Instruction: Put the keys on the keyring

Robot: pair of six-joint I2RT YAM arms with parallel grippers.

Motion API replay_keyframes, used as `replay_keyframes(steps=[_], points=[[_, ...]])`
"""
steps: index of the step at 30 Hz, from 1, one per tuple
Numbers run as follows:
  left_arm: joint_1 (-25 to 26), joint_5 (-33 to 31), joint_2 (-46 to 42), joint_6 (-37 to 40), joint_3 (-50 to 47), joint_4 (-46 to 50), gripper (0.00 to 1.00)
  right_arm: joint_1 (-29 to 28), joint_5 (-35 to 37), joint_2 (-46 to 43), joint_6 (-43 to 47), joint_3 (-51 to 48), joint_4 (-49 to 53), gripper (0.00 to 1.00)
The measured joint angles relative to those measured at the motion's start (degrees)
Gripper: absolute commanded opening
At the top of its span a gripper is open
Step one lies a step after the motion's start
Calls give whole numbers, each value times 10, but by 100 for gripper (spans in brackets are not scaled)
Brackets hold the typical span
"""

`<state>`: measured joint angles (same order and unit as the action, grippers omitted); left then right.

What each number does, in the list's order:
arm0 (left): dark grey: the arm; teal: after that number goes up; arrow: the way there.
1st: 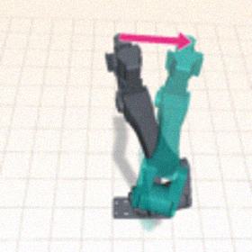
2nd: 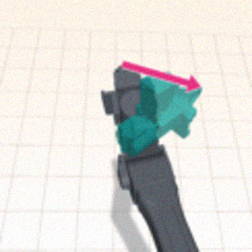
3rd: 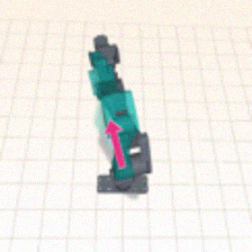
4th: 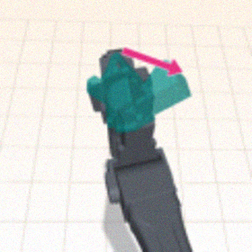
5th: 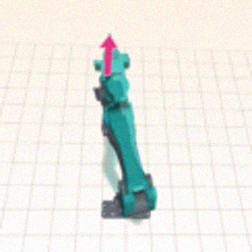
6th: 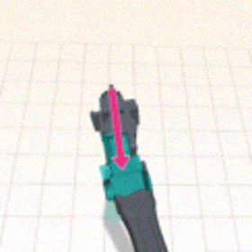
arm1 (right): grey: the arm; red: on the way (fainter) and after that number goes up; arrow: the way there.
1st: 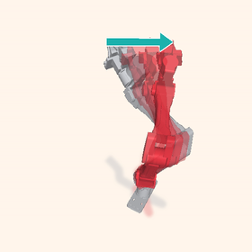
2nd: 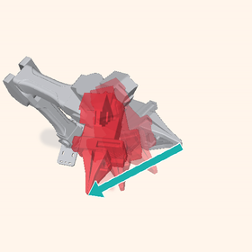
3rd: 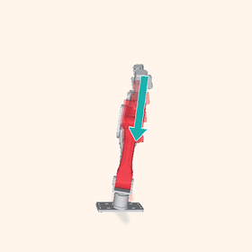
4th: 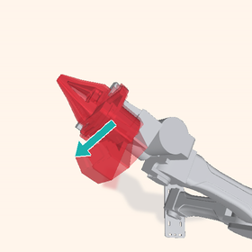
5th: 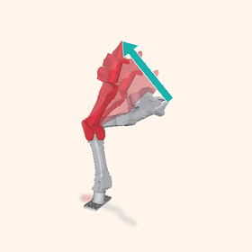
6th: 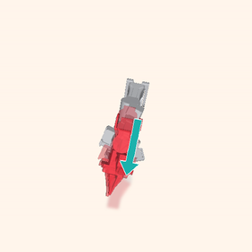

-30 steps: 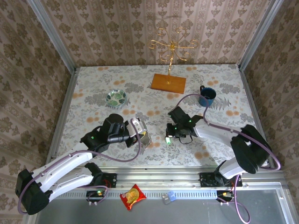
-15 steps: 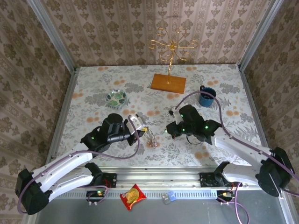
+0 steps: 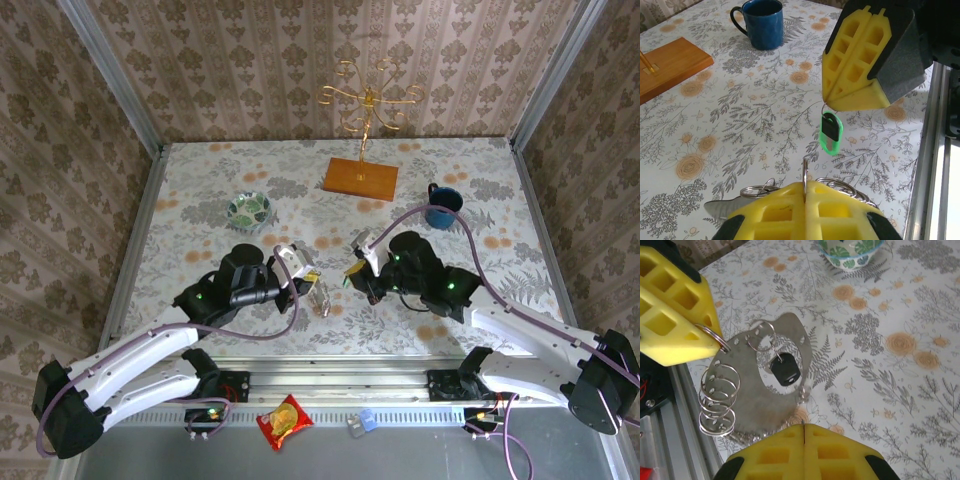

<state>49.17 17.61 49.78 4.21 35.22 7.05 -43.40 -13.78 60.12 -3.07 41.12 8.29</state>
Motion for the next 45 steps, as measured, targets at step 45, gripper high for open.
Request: replay_keyframes(steps=[45], points=[[11,2,24,-8,5,-3,0,-61,0,45,90,36,-60,0]])
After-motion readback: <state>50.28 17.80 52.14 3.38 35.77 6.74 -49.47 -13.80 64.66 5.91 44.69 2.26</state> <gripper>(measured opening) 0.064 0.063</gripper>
